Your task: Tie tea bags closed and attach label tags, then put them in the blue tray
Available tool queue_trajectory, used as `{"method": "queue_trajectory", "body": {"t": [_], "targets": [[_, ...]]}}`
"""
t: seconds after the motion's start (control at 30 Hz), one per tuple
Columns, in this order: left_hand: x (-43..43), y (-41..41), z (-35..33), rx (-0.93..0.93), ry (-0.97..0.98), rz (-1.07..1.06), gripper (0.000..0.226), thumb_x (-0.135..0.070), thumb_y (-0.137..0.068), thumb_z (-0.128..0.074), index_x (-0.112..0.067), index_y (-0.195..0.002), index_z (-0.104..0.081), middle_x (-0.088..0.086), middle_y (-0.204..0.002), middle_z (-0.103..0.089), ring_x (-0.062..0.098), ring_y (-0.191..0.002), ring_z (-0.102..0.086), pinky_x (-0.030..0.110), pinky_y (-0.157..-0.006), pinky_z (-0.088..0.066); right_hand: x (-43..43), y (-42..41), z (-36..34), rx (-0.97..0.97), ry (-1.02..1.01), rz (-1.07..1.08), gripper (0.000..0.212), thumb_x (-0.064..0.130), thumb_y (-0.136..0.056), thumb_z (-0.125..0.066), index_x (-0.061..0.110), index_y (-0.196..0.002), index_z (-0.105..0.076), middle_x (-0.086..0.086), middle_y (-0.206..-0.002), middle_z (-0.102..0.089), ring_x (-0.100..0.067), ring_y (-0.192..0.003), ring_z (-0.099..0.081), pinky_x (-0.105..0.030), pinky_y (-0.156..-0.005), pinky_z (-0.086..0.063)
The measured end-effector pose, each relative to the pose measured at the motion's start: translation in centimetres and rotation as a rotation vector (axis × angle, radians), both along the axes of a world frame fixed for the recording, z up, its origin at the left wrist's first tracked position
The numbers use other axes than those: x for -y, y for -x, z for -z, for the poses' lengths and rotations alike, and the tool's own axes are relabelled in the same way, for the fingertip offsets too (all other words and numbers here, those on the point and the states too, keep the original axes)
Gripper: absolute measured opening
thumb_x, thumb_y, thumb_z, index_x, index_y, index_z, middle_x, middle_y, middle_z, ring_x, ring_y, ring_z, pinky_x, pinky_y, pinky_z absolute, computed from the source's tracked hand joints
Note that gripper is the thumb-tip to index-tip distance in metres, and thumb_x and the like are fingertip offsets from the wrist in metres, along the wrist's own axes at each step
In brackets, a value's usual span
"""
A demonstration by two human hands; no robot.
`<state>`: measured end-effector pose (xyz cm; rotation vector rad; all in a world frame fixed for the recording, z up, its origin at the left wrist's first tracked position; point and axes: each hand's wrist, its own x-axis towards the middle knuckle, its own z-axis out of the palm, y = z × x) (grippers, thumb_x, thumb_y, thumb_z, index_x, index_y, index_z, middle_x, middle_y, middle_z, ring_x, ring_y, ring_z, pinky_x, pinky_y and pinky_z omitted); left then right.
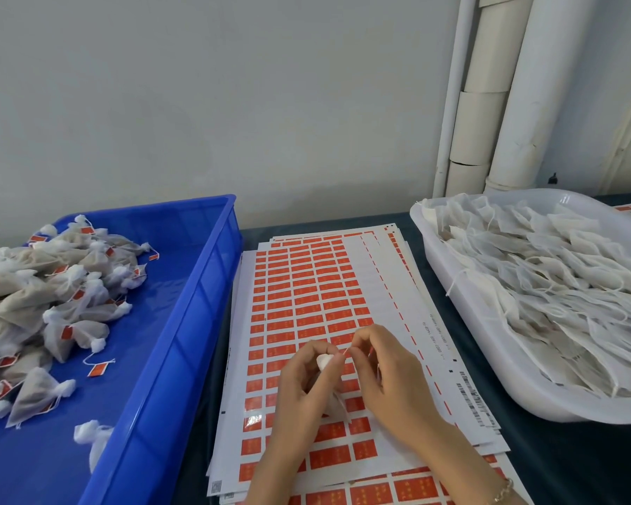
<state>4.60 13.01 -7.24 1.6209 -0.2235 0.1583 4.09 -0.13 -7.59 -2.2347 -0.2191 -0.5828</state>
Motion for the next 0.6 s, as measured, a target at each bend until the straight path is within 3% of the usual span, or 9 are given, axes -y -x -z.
{"method": "queue_trajectory", "body": {"t": [0.17,0.3,0.43,0.6], "targets": [[0.05,0.12,-0.14,0.004,-0.001,0.037,0.028,-0.041,-0.077,-0.062,-0.017,-0.091,-0.066,-0.004,-0.081,-0.067,0.020,-0.075,-0.064,0.023,-0.066,-0.054,0.11,0.12,-0.28,0.025,0.020,0.069,0.021,0.039,-0.090,-0.050,0.023,-0.100,-0.059,0.014,-0.093,-0.063,-0.003,-0.068,-0.060,-0.005,-0.065,-0.045],[0.09,0.27,-0.13,0.032,-0.014,0.063,0.035,-0.048,-0.074,-0.061,-0.017,-0.091,-0.066,-0.007,-0.083,-0.067,0.019,-0.080,-0.064,0.023,-0.068,-0.054,0.15,0.08,-0.32,0.018,0.038,0.111,0.023,0.038,-0.091,-0.049,0.020,-0.101,-0.060,0.009,-0.094,-0.064,-0.006,-0.068,-0.060,-0.012,-0.067,-0.050],[0.10,0.34,-0.11,0.050,-0.044,0.091,0.030,-0.044,-0.076,-0.062,-0.018,-0.089,-0.067,-0.007,-0.084,-0.067,0.018,-0.084,-0.064,0.021,-0.068,-0.052,0.38,-0.15,-0.45,0.049,0.068,0.178,0.011,0.026,-0.092,-0.060,0.017,-0.098,-0.061,0.005,-0.090,-0.066,-0.011,-0.065,-0.061,-0.024,-0.062,-0.056],[0.15,0.35,-0.06,0.059,-0.062,0.107,0.033,-0.049,-0.074,-0.061,-0.020,-0.089,-0.067,-0.008,-0.085,-0.068,0.017,-0.087,-0.064,0.019,-0.069,-0.052,0.74,-0.27,-0.57,0.046,0.096,0.203,0.009,0.022,-0.090,-0.063,0.015,-0.095,-0.062,0.003,-0.086,-0.066,-0.012,-0.061,-0.060,-0.023,-0.058,-0.055]]}}
